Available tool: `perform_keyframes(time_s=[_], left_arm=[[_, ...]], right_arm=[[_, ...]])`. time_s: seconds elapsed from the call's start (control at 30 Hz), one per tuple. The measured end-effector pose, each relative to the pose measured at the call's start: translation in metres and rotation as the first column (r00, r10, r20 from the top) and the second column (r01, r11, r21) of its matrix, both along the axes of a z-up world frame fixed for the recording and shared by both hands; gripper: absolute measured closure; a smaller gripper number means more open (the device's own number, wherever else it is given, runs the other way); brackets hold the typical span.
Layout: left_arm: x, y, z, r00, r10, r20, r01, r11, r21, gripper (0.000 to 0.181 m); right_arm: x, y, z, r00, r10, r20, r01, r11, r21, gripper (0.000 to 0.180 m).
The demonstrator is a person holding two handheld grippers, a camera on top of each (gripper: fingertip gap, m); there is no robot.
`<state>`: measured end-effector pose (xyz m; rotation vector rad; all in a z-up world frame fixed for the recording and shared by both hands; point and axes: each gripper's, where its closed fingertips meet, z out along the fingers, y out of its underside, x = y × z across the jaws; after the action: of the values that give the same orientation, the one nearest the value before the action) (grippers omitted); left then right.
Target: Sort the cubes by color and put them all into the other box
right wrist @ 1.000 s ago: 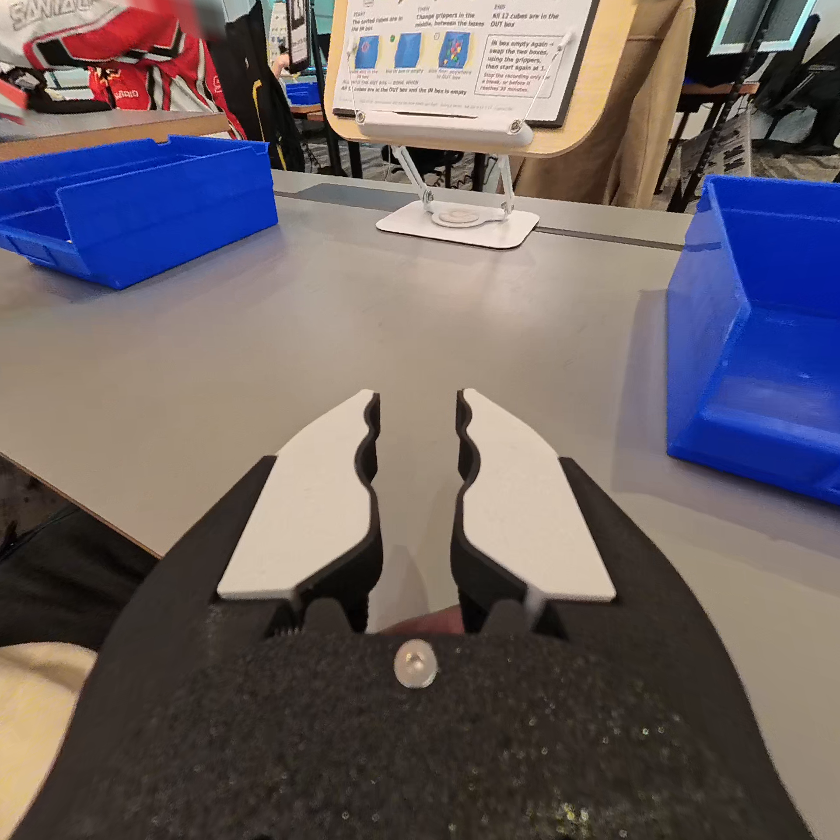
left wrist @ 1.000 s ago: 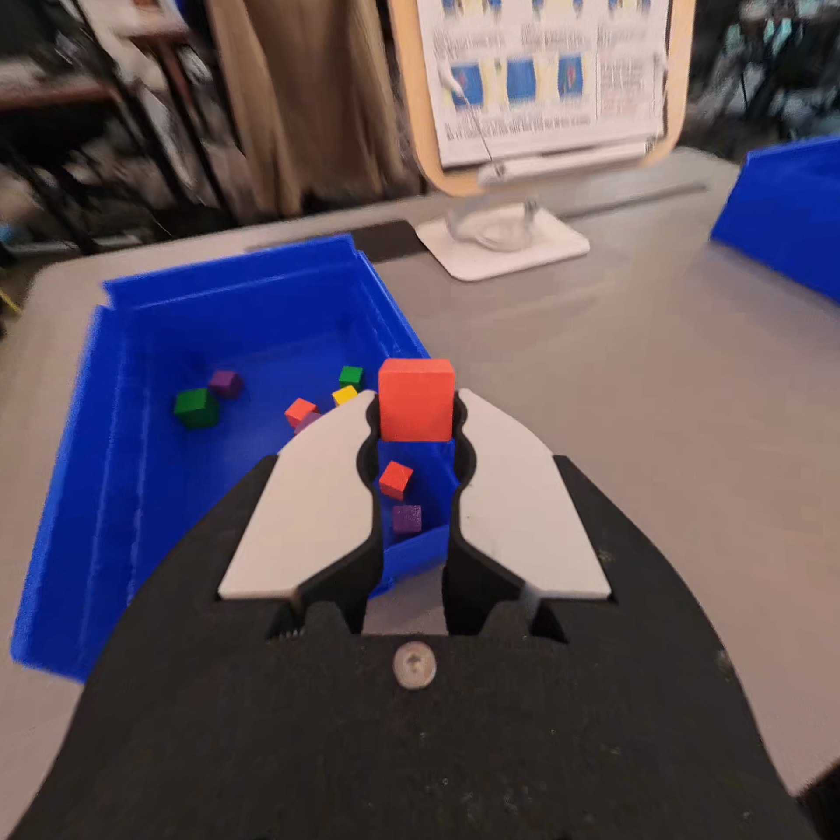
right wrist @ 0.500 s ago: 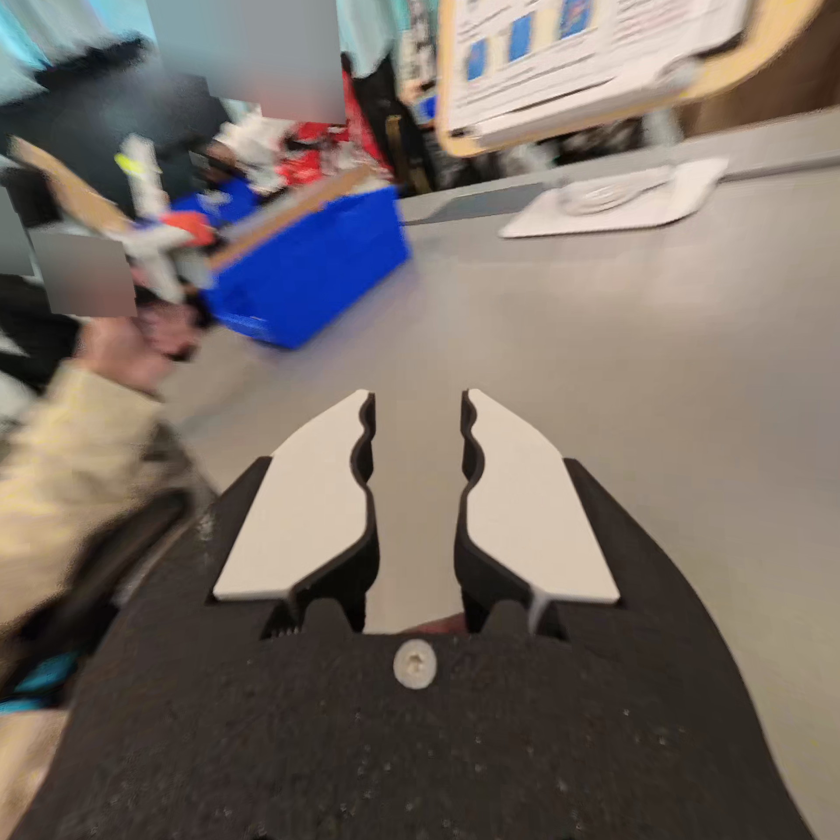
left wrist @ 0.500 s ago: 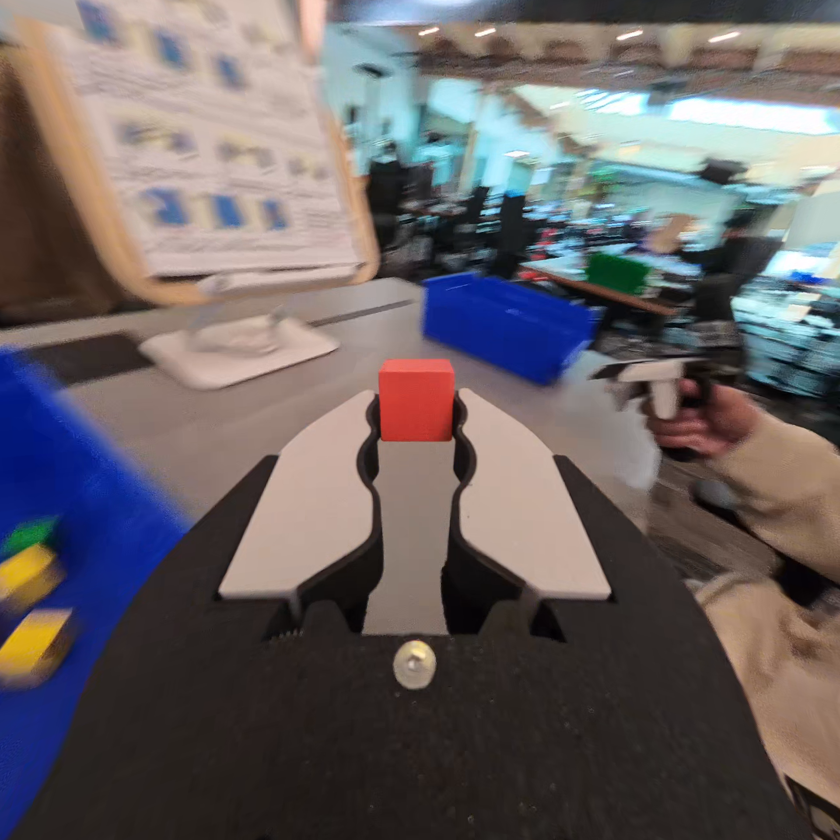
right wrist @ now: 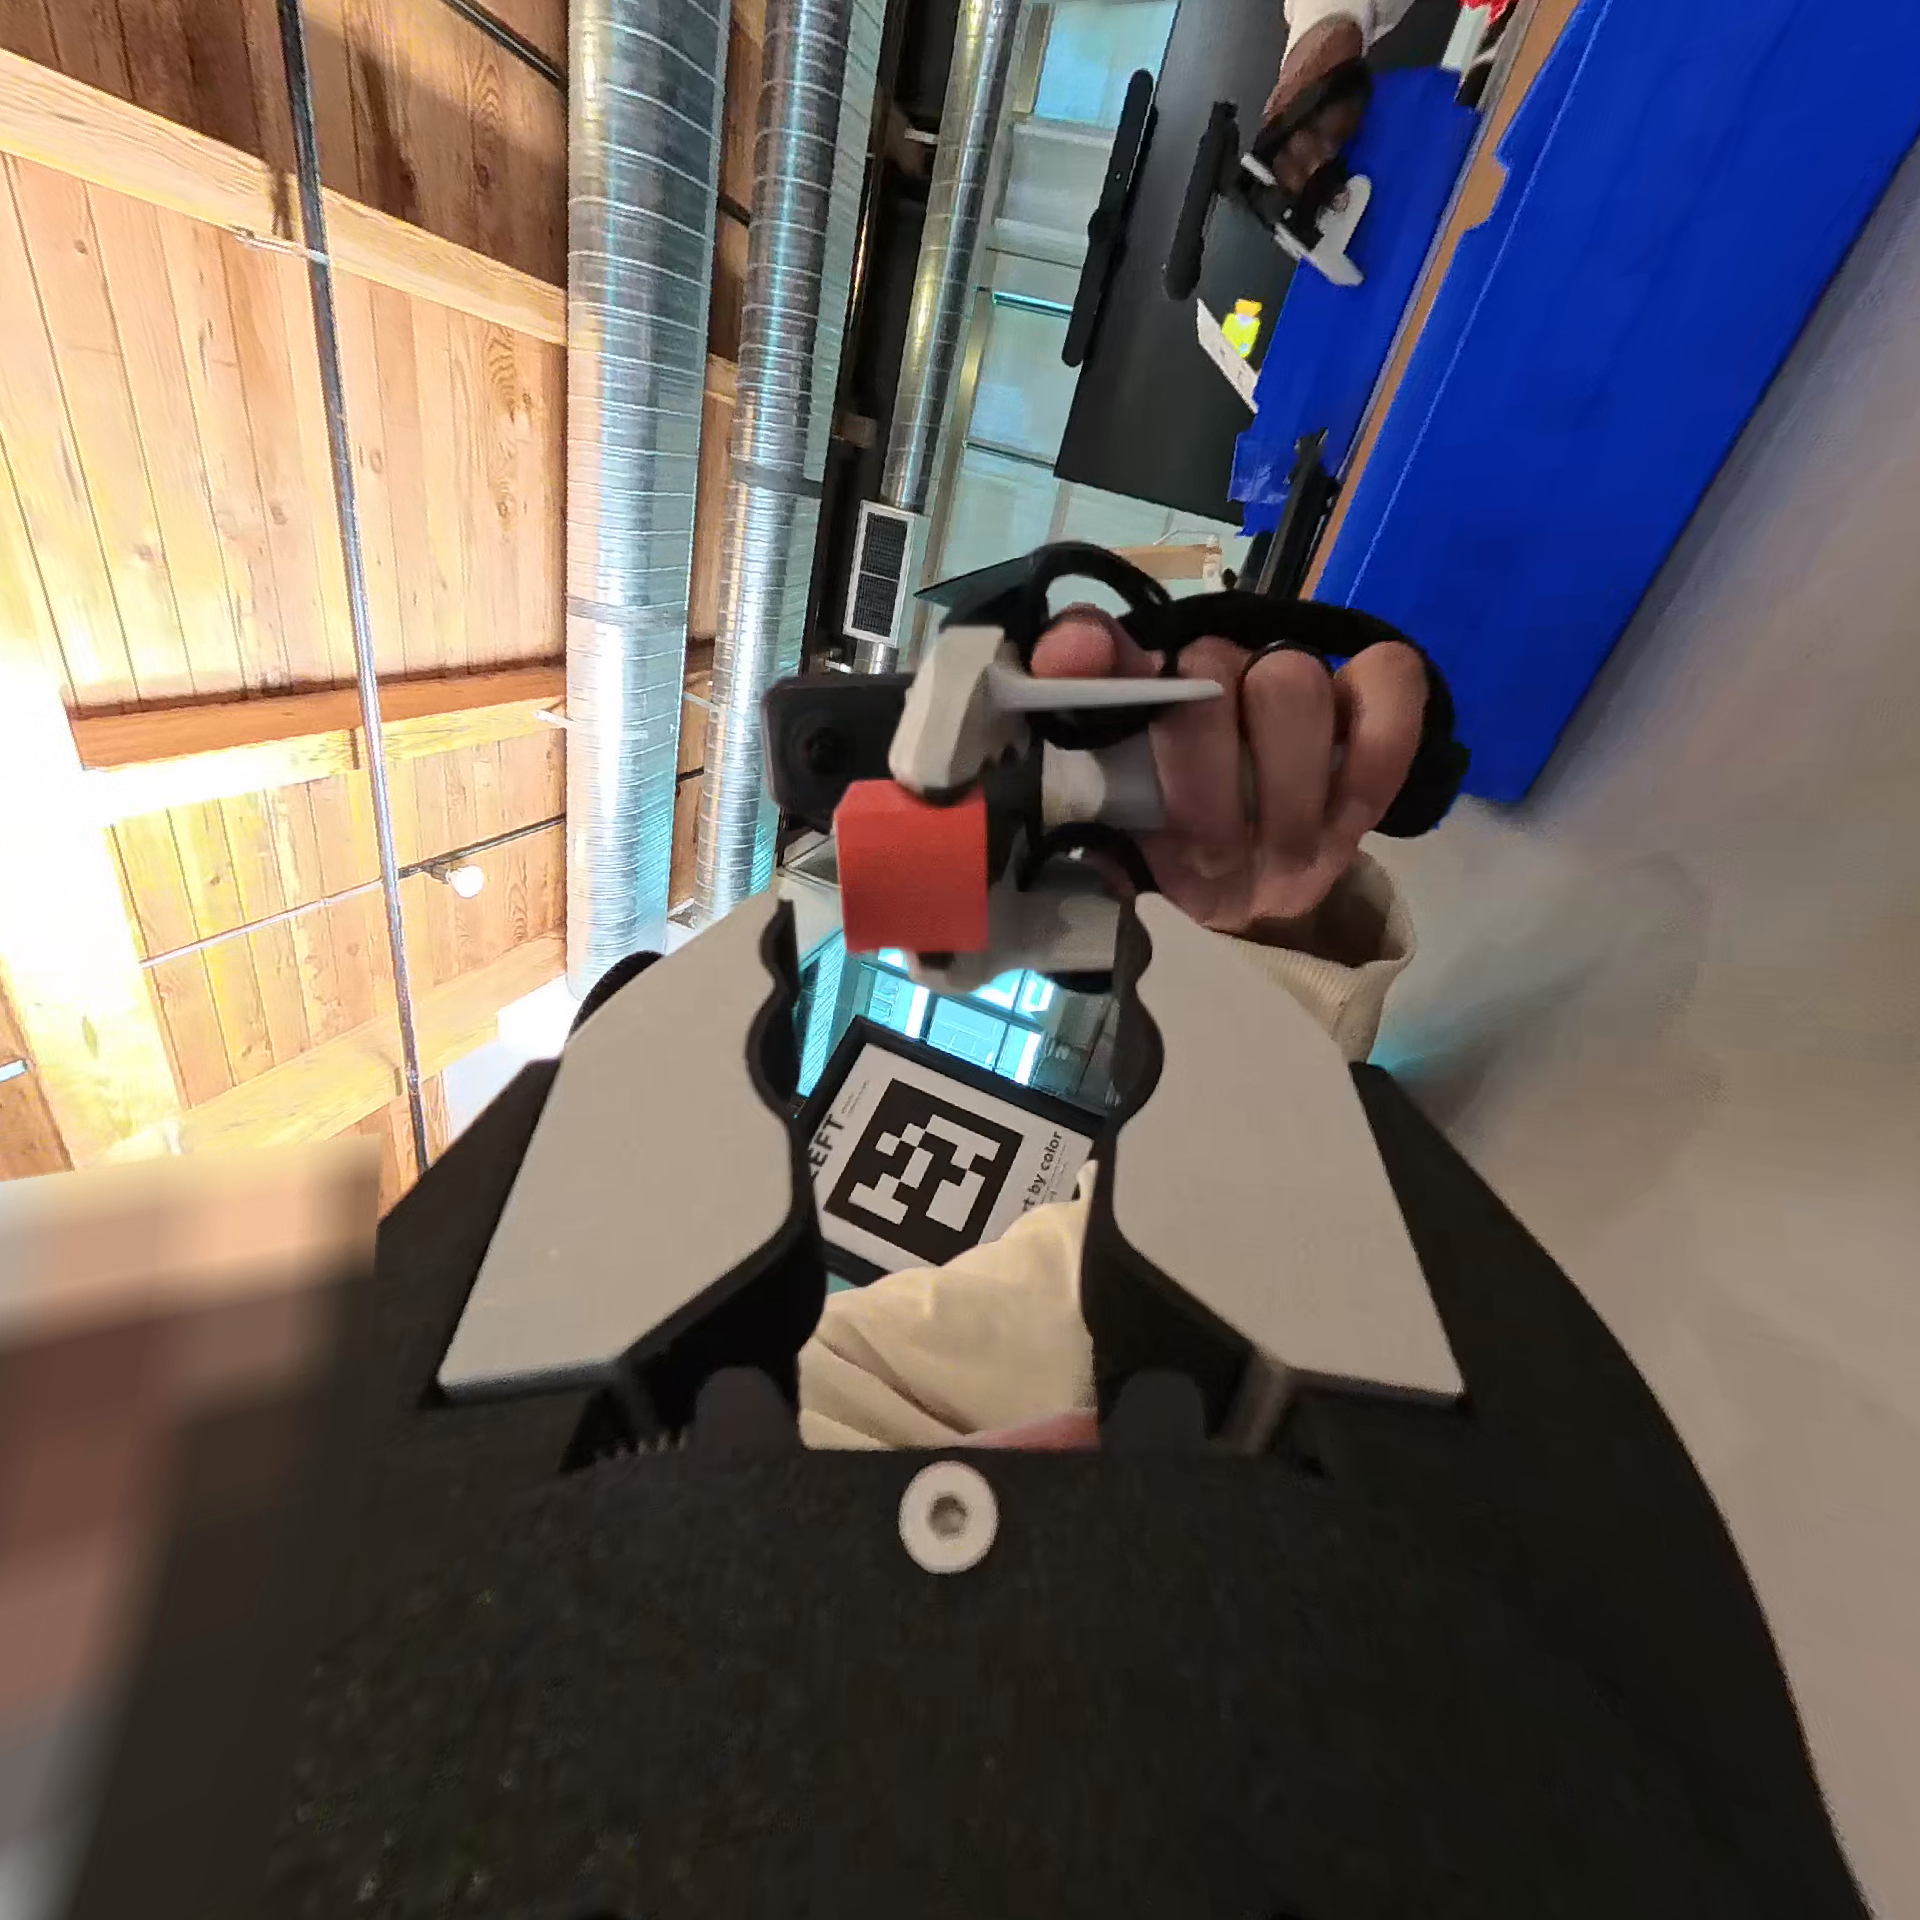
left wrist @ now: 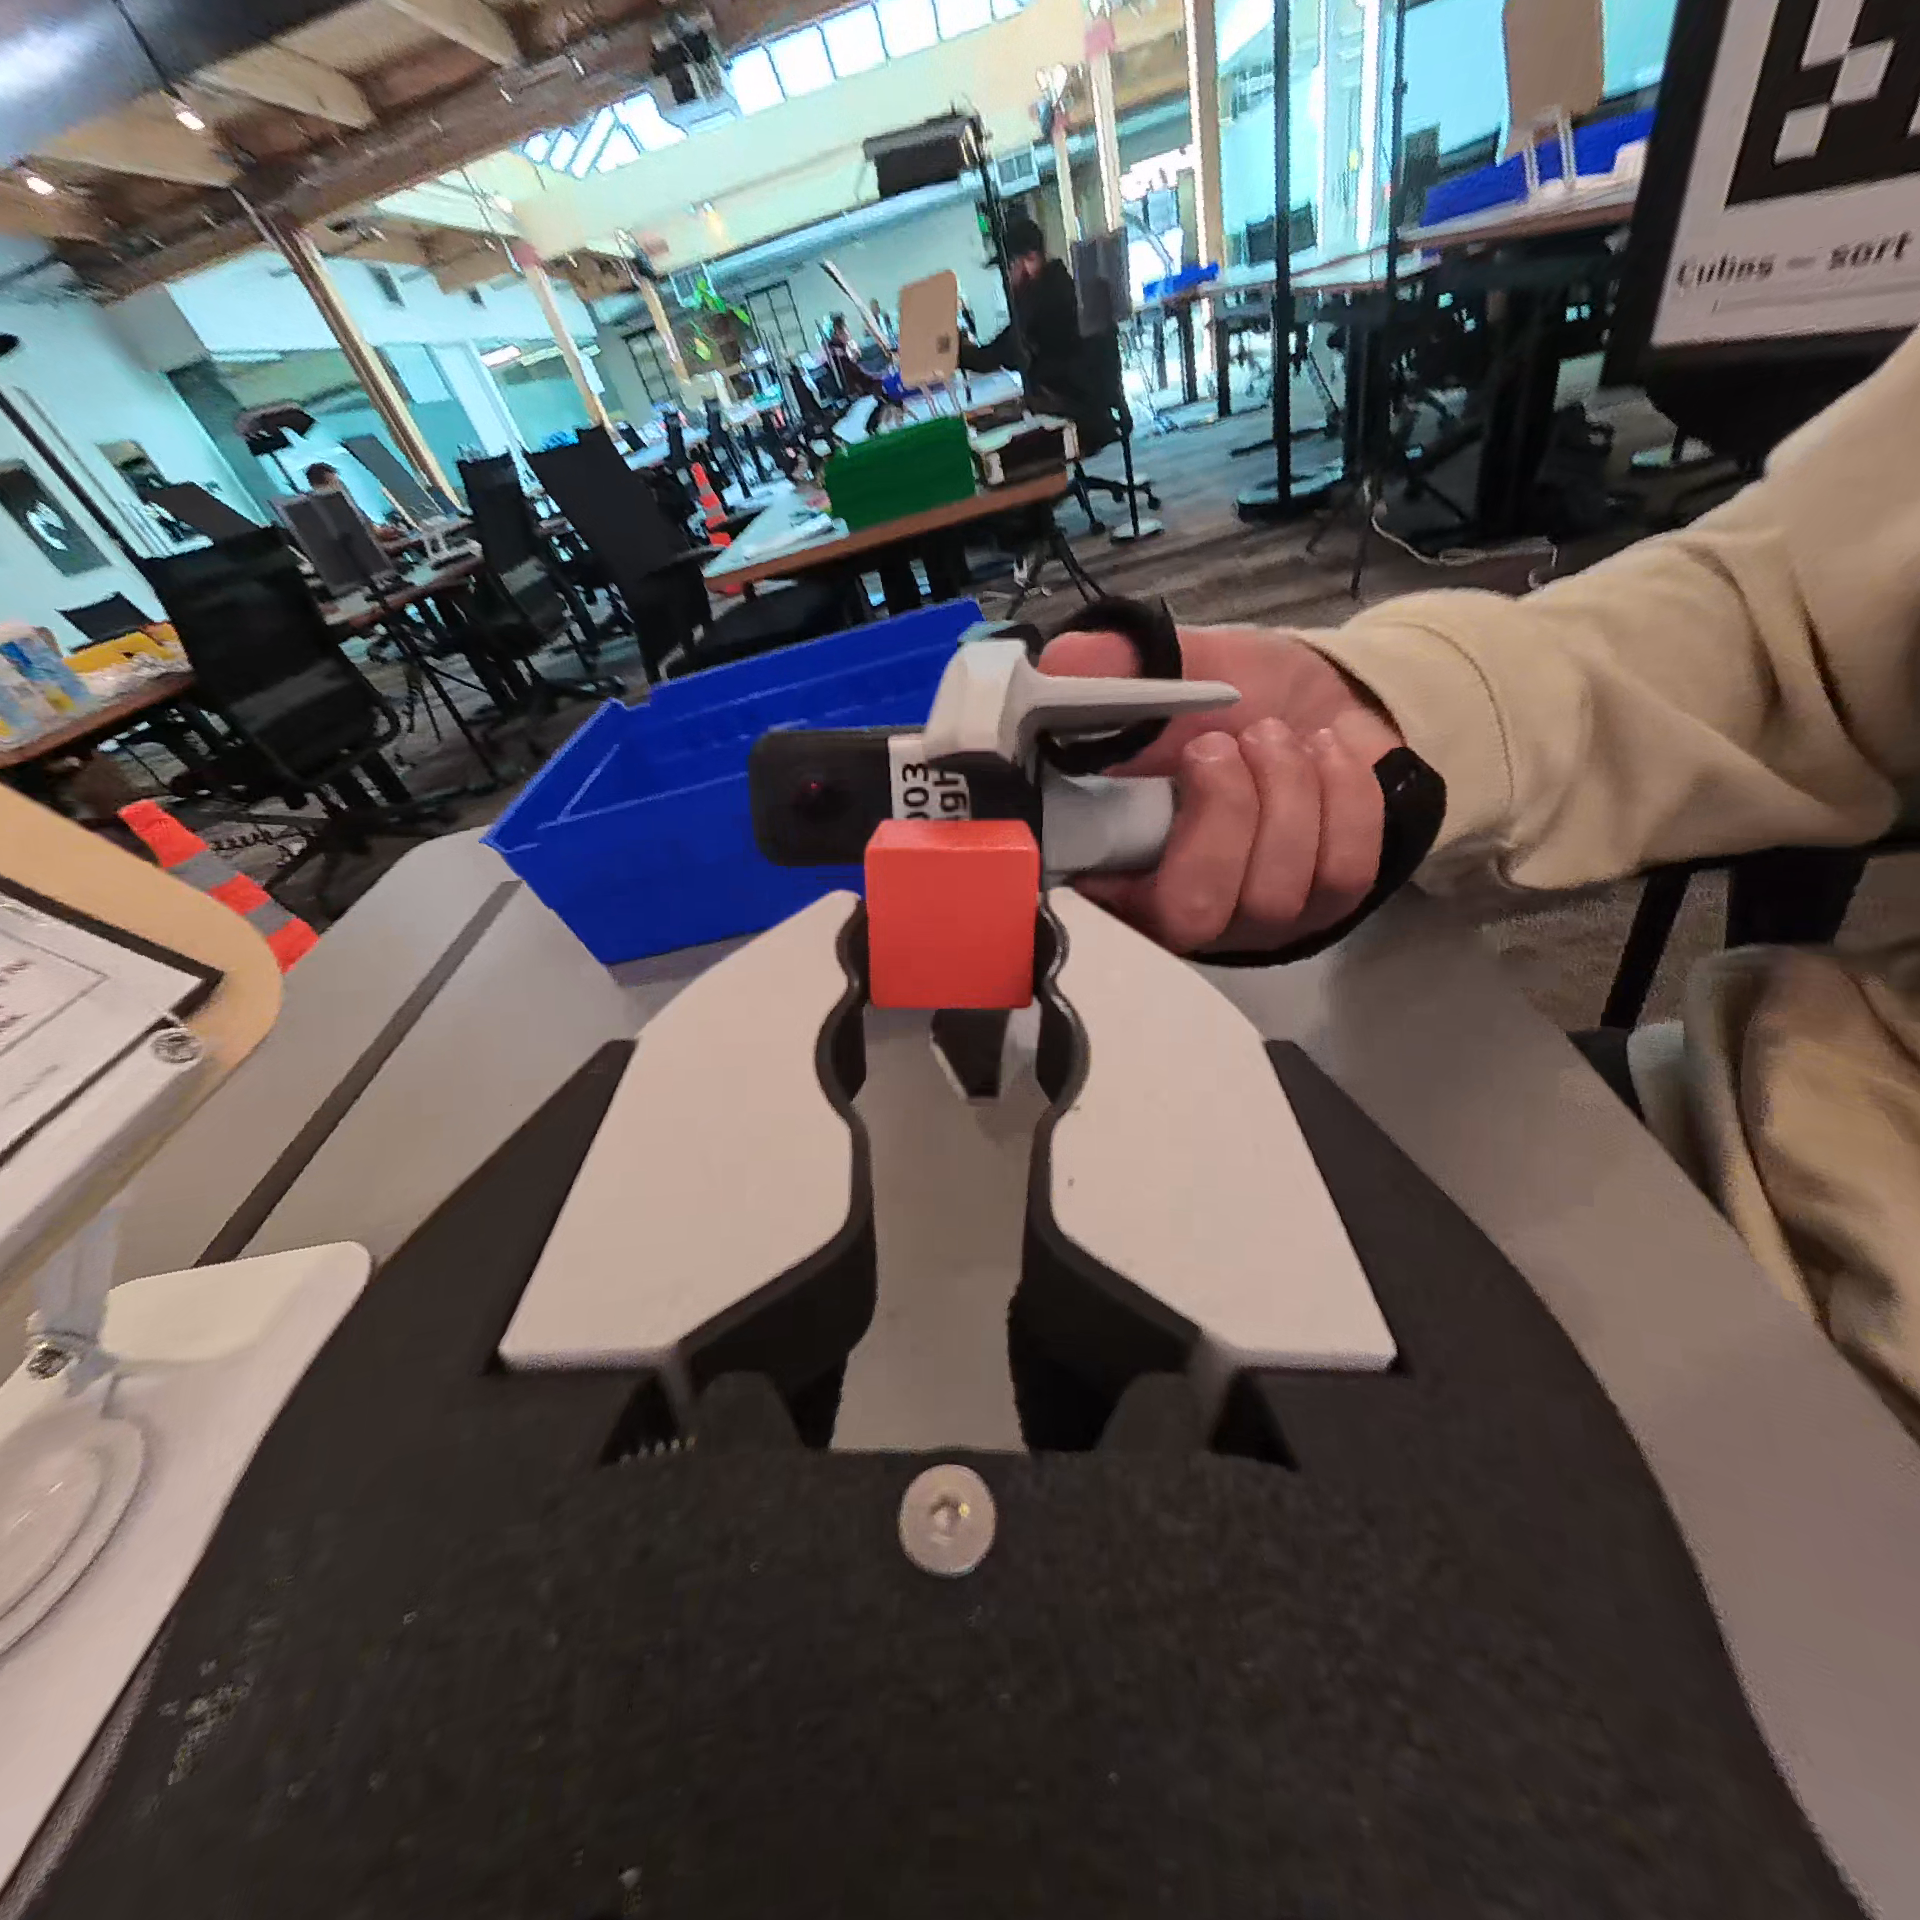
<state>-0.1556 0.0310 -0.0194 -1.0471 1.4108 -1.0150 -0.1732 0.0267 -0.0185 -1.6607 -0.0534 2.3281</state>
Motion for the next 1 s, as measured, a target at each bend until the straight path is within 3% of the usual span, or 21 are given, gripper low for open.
perform_keyframes(time_s=[0.1, 0.13, 0.17, 0.5, 0.6, 0.67, 0.73, 0.8, 0.9, 1.0], left_arm=[[0.014, 0.004, -0.019, 0.997, -0.001, -0.073, 0.003, 1.0, 0.03, 0.152], [0.018, 0.006, -0.022, 0.997, 0.012, -0.078, -0.009, 0.999, 0.041, 0.152], [0.02, 0.007, -0.024, 0.996, 0.016, -0.085, -0.013, 0.999, 0.043, 0.152], [0.013, -0.001, -0.02, 0.989, 0.103, -0.104, -0.094, 0.992, 0.089, 0.151], [-0.008, -0.023, -0.005, 0.988, 0.106, -0.116, -0.12, 0.986, -0.118, 0.132], [-0.025, -0.037, 0.006, 0.988, 0.142, -0.064, -0.155, 0.943, -0.296, 0.127], [-0.045, -0.038, 0.007, 0.961, 0.275, -0.005, -0.25, 0.865, -0.436, 0.127], [-0.067, -0.031, -0.013, 0.891, 0.451, -0.047, -0.413, 0.765, -0.494, 0.127], [-0.103, -0.02, -0.056, 0.722, 0.667, -0.182, -0.652, 0.57, -0.501, 0.127], [-0.118, -0.022, -0.078, 0.662, 0.715, -0.225, -0.698, 0.479, -0.533, 0.128]], right_arm=[[0.002, 0.004, -0.003, 1.0, 0.009, -0.026, -0.009, 1.0, -0.004, 0.127], [0.002, 0.004, -0.006, 1.0, 0.012, -0.014, -0.011, 1.0, 0.01, 0.148], [0.004, 0.007, -0.009, 1.0, -0.016, -0.002, 0.016, 1.0, 0.024, 0.151], [0.005, -0.001, -0.009, 0.999, -0.034, 0.014, 0.033, 0.997, 0.077, 0.151], [0.016, -0.007, -0.007, 0.994, -0.087, 0.062, 0.076, 0.983, 0.166, 0.151], [0.03, -0.01, -0.013, 0.969, -0.192, 0.155, 0.138, 0.941, 0.308, 0.151], [0.047, -0.008, -0.031, 0.873, -0.371, 0.317, 0.173, 0.842, 0.511, 0.15], [0.069, -0.006, -0.051, 0.697, -0.578, 0.424, 0.148, 0.695, 0.704, 0.15], [0.102, -0.01, -0.07, 0.412, -0.81, 0.417, 0.087, 0.49, 0.867, 0.15], [0.123, -0.015, -0.079, 0.226, -0.883, 0.412, 0.094, 0.44, 0.893, 0.15]])
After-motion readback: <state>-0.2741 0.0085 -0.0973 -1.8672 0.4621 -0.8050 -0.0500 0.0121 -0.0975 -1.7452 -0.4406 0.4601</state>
